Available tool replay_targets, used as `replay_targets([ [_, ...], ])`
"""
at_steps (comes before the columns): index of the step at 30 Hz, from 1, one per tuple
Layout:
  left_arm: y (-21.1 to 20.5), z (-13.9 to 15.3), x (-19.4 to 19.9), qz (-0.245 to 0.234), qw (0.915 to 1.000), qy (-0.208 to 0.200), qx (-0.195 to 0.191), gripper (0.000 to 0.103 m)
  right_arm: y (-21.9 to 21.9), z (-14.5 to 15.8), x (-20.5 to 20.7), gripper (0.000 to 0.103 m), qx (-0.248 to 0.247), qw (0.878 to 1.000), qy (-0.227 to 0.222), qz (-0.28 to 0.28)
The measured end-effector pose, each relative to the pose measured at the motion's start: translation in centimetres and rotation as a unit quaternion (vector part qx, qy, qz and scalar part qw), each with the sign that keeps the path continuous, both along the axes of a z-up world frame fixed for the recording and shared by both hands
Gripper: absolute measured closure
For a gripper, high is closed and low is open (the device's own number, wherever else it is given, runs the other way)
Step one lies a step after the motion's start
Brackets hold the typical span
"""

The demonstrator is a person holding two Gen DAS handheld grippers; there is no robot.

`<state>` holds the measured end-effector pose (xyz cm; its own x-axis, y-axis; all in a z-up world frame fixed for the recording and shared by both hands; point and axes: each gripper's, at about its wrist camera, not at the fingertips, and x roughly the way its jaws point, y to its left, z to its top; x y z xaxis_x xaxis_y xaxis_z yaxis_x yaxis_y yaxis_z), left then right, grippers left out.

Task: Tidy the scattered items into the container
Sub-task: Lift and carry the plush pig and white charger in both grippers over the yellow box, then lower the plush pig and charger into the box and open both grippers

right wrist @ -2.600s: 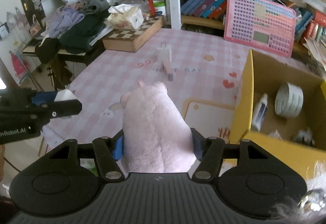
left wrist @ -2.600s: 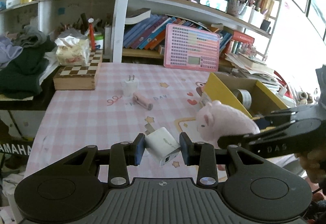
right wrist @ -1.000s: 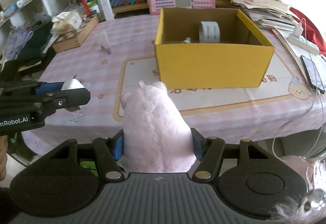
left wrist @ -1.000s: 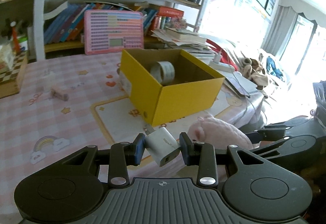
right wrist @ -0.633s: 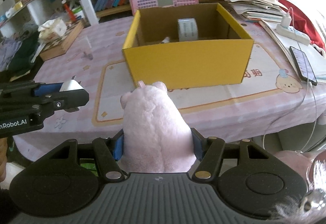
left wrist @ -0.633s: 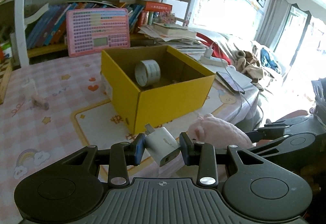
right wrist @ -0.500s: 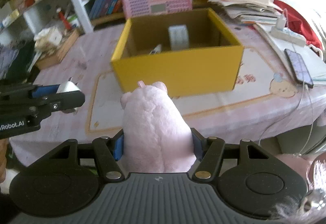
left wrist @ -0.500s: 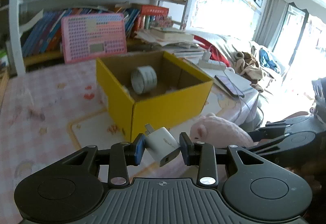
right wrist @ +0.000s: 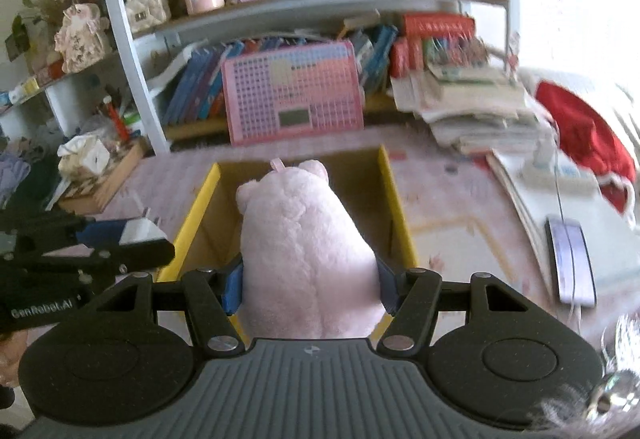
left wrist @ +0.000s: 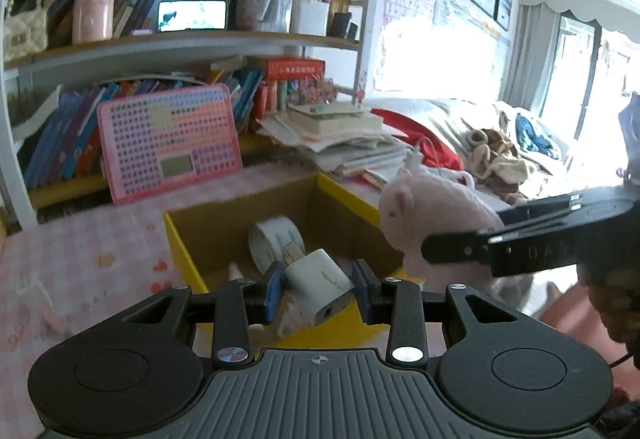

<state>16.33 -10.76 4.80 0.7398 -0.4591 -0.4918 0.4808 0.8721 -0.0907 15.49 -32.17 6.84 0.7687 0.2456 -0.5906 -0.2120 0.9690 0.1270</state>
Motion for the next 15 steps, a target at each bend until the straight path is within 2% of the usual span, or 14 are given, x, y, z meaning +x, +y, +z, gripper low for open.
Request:
replay_targets([
  [5, -2.0, -1.5, 3.3, 0.021, 0.9993, 0.021, 0.025, 0.068, 0.0, -0.6, 4.8, 0.043, -0.019, 0.999, -0.001, 0.035],
  [15, -5.2, -5.0, 6.8, 0.033, 0.9941, 0.064, 0.082, 0.068, 1.7, -5.1, 11.4, 0.042, -0.049, 0.99, 0.065, 0.119],
])
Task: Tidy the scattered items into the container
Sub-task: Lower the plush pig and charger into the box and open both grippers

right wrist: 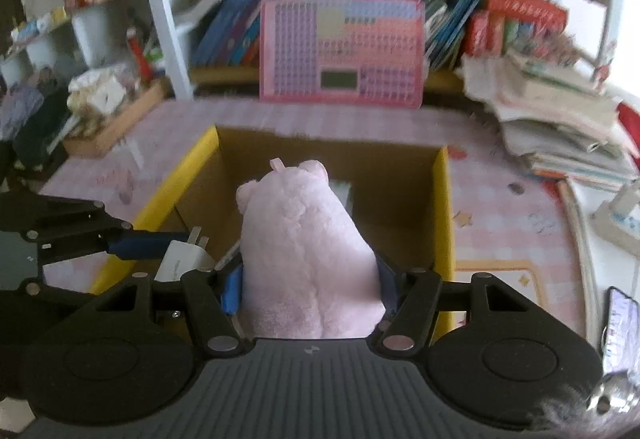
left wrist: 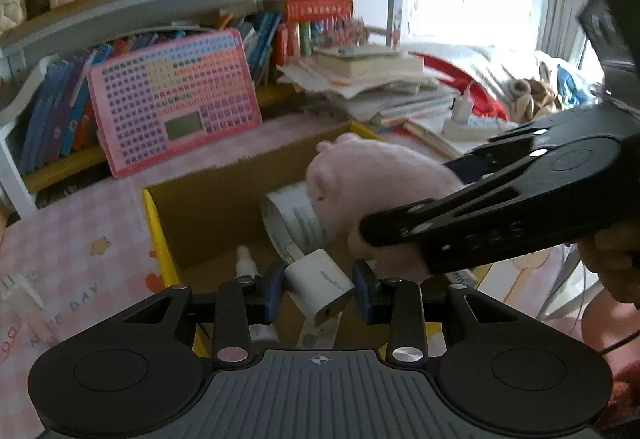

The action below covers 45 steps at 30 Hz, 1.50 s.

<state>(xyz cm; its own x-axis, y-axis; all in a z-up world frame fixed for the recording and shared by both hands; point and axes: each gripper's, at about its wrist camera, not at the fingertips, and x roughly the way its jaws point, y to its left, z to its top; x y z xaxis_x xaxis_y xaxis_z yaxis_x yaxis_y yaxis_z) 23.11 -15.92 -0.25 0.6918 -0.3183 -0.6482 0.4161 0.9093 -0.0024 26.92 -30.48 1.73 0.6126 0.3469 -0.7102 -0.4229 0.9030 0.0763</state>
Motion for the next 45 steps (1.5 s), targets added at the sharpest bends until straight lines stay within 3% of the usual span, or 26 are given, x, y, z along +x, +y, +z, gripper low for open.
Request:
replay_targets([
  [8, -0.4, -2.0, 1.0, 0.019, 0.9989, 0.041, 0.013, 0.068, 0.7, -3.2, 3.0, 0.041, -0.011, 0.997, 0.068, 0.035],
  [15, -0.3, -2.5, 1.7, 0.034, 0.9976, 0.06, 0.007, 0.068, 1.1, -3.7, 3.8, 0.037, -0.013, 0.996, 0.069, 0.056],
  [26, 0.0, -2.0, 1.4, 0.043, 0.9977, 0.051, 0.005, 0.066, 0.6, -3.8, 3.7, 0.036, 0.009, 0.996, 0.07, 0.048],
  [31, 0.5, -0.9, 0.5, 0.057, 0.9978, 0.034, -0.006, 0.048, -0.1, -2.6, 3.0, 0.033, 0.024, 0.998, 0.044, 0.03],
  [38, 1.5, 0.9, -1.2, 0.069, 0.9973, 0.004, -0.023, 0.044, -0.9, -0.7, 1.3, 0.027, 0.026, 1.0, 0.007, 0.016],
  [45, 2.8, 2.2, -3.8, 0.083, 0.9957, -0.021, -0.035, 0.027, -1.0, 0.9, -1.6, 0.026, 0.033, 0.999, -0.028, -0.012],
])
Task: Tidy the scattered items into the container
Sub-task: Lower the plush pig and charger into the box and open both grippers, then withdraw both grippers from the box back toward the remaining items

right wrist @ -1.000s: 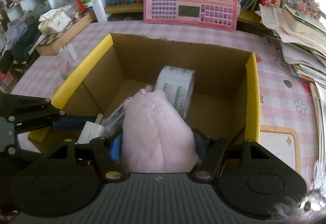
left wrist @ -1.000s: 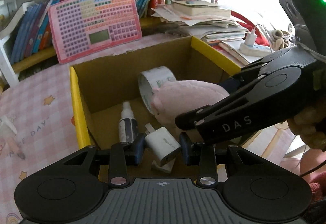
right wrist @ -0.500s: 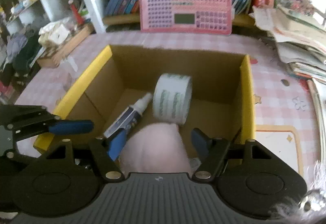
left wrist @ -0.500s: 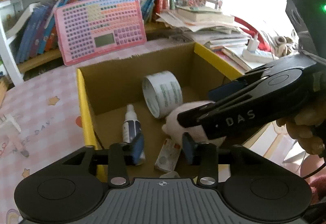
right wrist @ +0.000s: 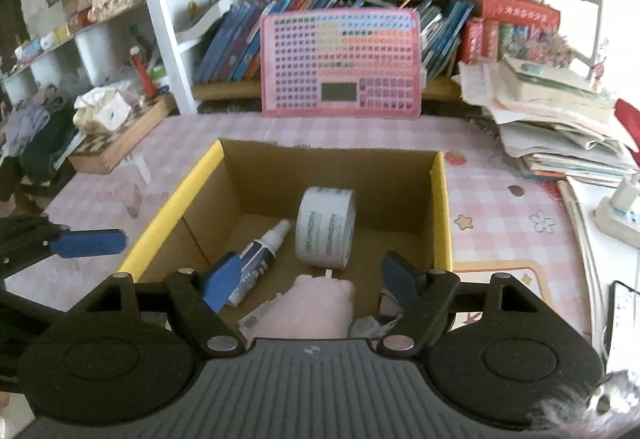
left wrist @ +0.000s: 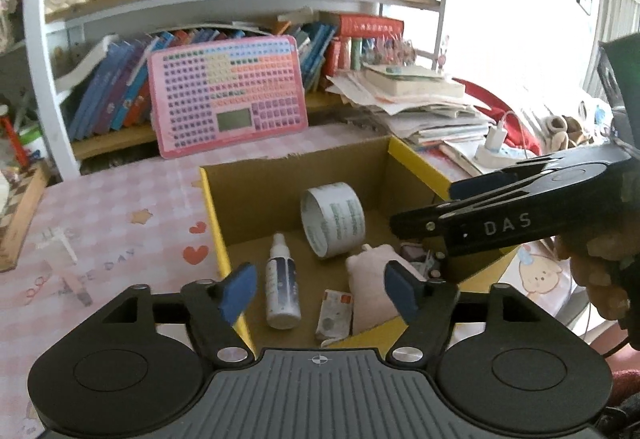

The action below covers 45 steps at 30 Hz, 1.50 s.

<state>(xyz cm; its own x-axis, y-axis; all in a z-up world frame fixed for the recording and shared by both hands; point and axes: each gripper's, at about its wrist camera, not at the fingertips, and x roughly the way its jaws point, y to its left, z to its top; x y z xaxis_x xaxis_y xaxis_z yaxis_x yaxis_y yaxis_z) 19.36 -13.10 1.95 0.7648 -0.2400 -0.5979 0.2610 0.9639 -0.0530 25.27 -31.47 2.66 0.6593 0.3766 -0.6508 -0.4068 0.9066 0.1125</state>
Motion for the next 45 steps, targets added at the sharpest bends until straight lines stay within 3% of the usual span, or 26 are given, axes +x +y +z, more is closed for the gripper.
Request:
replay_targets([
  [4, 1.1, 0.7, -1.8, 0.009, 0.9998, -0.014, -0.013, 0.02, -0.2, 0.7, -2.0, 0.026, 0.01, 0.999, -0.019, -0.029],
  [13, 3.4, 0.9, -4.9, 0.0, 0.9994, -0.027, -0.023, 0.019, -0.3, 1.4, -6.7, 0.025, 0.009, 0.994, -0.04, -0.101],
  [26, 8.5, 0.3, -10.6, -0.011, 0.9994, -0.025, -0.02, 0.017, 2.4, 1.0, -15.1, 0.022, -0.012, 0.987, -0.055, -0.148],
  [38, 13.5, -0.6, -15.0, -0.001, 0.9999, -0.008, -0.009, 0.017, 7.8, -1.3, -21.0, 0.021, -0.032, 0.987, -0.038, -0.151],
  [42, 14.7, -0.8, -16.2, 0.008, 0.9991, -0.029, 0.03, 0.017, 9.6, -1.4, -21.9, 0.021, -0.033, 0.988, -0.043, -0.143],
  [45, 15.8, -1.0, -16.9, 0.01, 0.9991, -0.028, 0.031, 0.017, 10.8, -1.6, -22.1, 0.021, -0.033, 0.99, -0.036, -0.132],
])
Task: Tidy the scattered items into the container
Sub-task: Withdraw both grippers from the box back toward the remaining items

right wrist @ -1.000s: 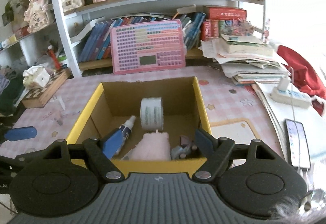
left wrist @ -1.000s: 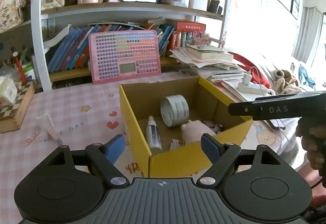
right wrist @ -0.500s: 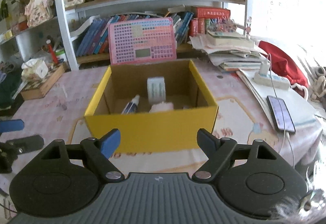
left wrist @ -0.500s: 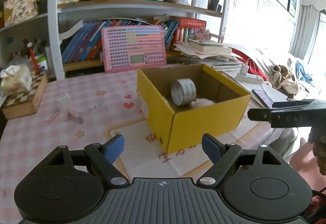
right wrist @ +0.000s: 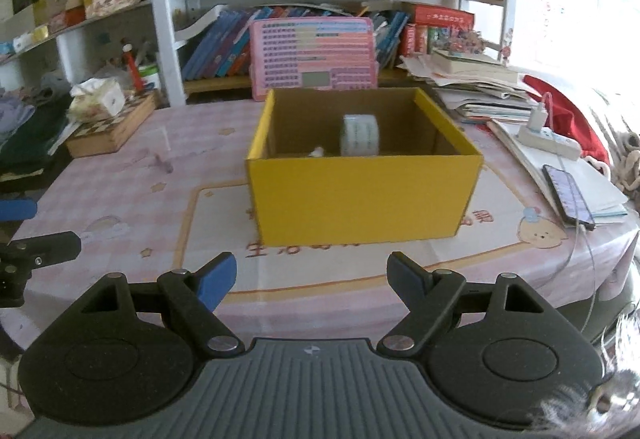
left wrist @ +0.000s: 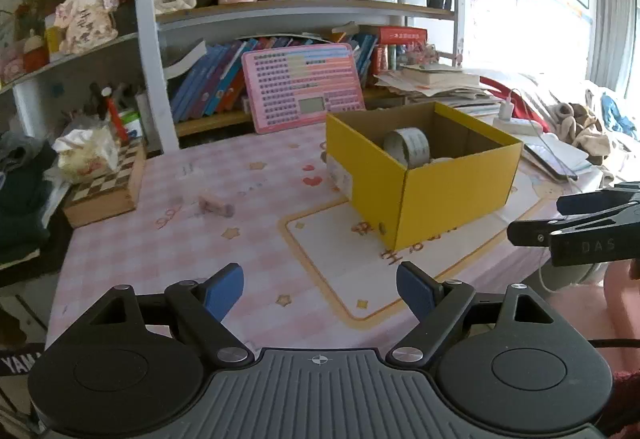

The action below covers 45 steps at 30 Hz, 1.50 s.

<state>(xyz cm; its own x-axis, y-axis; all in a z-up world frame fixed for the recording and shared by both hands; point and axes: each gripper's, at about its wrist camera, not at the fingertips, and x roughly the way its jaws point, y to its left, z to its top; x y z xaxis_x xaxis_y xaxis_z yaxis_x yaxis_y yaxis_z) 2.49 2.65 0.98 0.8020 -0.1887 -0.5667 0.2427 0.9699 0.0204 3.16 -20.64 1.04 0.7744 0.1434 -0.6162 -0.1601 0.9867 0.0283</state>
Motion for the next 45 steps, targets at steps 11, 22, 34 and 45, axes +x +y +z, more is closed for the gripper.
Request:
replay_targets([
  [11, 2.5, -0.9, -0.9, 0.011, 0.9994, 0.023, -0.021, 0.017, 3.7, -0.6, -0.2, 0.022, 0.002, 0.999, 0.027, 0.044],
  [22, 4.6, -0.9, -1.0, 0.041, 0.9985, 0.023, -0.029, 0.017, 6.7, -0.6, 0.1, 0.023, -0.011, 0.996, 0.025, 0.088],
  [34, 6.7, -0.9, -1.4, 0.064, 0.9971, 0.022, -0.035, 0.017, 10.3, -0.5, 0.7, 0.035, -0.021, 0.99, 0.024, 0.14],
  [45, 7.0, -1.2, 0.6, 0.066, 0.9973, 0.015, -0.03, 0.017, 11.5, -0.5, 3.1, 0.042, -0.019, 0.985, 0.024, 0.169],
])
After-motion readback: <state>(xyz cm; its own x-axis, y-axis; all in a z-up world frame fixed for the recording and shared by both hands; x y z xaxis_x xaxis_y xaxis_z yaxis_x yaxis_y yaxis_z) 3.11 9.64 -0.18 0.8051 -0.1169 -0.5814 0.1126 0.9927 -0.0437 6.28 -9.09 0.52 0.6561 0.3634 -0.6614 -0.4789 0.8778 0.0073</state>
